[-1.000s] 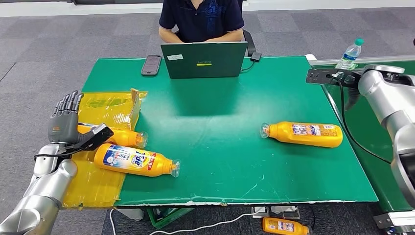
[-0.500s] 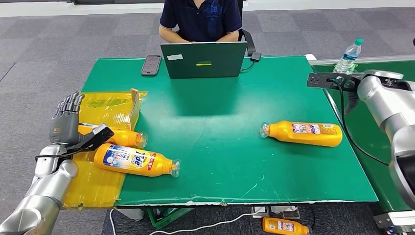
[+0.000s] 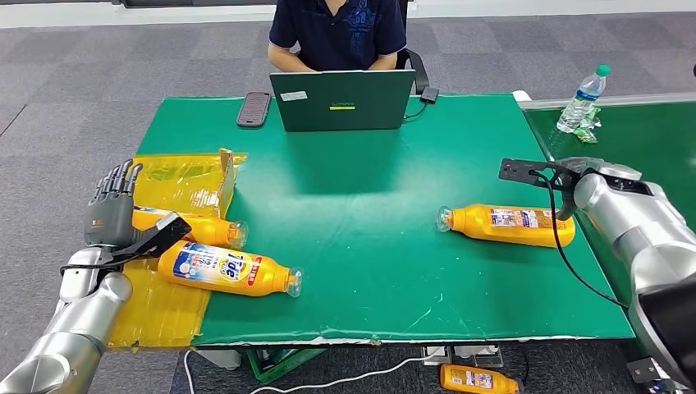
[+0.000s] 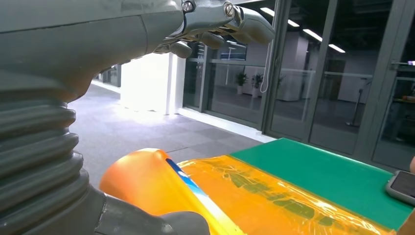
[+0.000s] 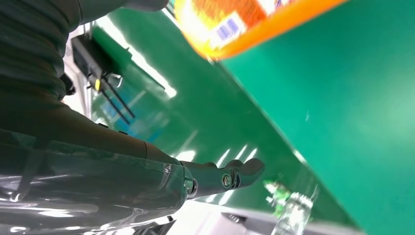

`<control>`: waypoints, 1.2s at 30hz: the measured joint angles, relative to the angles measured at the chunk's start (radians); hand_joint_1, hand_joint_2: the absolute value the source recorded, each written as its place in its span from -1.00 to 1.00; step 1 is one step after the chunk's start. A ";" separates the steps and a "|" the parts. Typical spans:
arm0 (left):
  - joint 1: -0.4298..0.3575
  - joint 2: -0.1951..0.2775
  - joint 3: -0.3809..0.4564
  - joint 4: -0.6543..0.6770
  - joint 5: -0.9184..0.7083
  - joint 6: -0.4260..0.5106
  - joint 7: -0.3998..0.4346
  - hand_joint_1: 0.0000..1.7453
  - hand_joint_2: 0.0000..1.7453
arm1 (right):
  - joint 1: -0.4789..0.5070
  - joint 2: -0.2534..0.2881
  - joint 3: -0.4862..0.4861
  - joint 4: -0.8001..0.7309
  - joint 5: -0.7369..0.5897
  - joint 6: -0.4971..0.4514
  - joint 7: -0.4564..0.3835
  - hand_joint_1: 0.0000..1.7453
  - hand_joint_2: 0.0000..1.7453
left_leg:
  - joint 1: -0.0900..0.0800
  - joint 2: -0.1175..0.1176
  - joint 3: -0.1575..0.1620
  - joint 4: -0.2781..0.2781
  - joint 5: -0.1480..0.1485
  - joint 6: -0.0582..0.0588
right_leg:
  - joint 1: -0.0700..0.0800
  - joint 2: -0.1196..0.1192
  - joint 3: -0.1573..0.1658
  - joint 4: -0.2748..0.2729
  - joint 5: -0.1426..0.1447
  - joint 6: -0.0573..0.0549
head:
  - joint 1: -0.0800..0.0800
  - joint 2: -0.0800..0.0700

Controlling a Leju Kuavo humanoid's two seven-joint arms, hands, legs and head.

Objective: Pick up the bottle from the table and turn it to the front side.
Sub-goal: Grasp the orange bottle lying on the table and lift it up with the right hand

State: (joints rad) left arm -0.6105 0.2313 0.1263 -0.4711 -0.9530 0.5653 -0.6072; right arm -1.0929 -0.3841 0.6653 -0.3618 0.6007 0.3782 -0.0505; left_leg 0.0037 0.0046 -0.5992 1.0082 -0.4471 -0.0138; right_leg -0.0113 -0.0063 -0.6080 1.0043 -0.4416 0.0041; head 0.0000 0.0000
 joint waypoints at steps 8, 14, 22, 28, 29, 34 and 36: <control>0.011 0.004 0.000 -0.005 0.011 0.000 -0.011 -1.00 1.00 | 0.061 0.000 0.000 0.000 -0.016 -0.020 -0.019 -1.00 1.00 | 0.000 0.000 0.000 0.000 0.000 0.000 | 0.000 0.000 0.000 0.000 0.000 0.000 | 0.000 0.000; 0.012 0.004 0.000 -0.006 0.011 0.000 -0.012 -1.00 1.00 | 0.070 0.001 0.000 0.000 -0.018 -0.021 -0.018 -1.00 1.00 | 0.000 0.000 0.000 0.000 0.000 0.000 | 0.000 0.000 0.000 0.000 0.000 0.000 | 0.000 0.000; 0.014 0.004 0.000 -0.007 0.017 0.000 -0.012 -1.00 1.00 | 0.090 0.005 0.000 0.006 -0.028 -0.019 -0.020 -1.00 1.00 | 0.000 0.000 0.000 0.000 0.000 0.000 | 0.000 0.000 0.000 0.000 0.000 0.000 | 0.000 0.000; 0.018 0.004 0.000 -0.009 0.027 0.000 -0.013 -1.00 1.00 | 0.113 0.006 0.000 0.014 -0.051 -0.028 -0.028 -1.00 1.00 | 0.000 0.000 0.000 0.000 0.000 0.000 | 0.000 0.000 0.000 0.000 0.000 0.000 | 0.000 0.000; 0.019 0.004 0.000 -0.009 0.029 0.000 -0.013 -1.00 1.00 | 0.118 0.006 0.000 0.015 -0.058 -0.034 -0.033 -1.00 1.00 | 0.000 0.000 0.000 0.000 0.000 0.000 | 0.000 0.000 0.000 0.000 0.000 0.000 | 0.000 0.000; 0.040 0.012 0.000 -0.021 0.050 0.006 -0.029 -1.00 1.00 | 0.159 0.006 0.000 0.016 -0.095 -0.077 -0.061 -1.00 1.00 | 0.000 0.000 0.000 0.000 0.000 0.000 | 0.000 0.000 0.000 0.000 0.000 0.000 | 0.000 0.000; 0.052 0.016 0.000 -0.027 0.060 0.009 -0.040 -1.00 1.00 | 0.180 0.006 0.000 0.016 -0.107 -0.101 -0.069 -1.00 1.00 | 0.000 0.000 0.000 0.000 0.000 0.000 | 0.000 -0.001 0.000 0.000 0.000 0.000 | 0.000 0.000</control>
State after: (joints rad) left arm -0.5589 0.2472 0.1263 -0.4986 -0.8931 0.5743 -0.6470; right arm -0.9126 -0.3777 0.6652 -0.3456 0.4940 0.2776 -0.1198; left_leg 0.0038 0.0041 -0.5989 1.0082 -0.4471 -0.0138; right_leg -0.0112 -0.0069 -0.6075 1.0043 -0.4419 0.0041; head 0.0000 0.0001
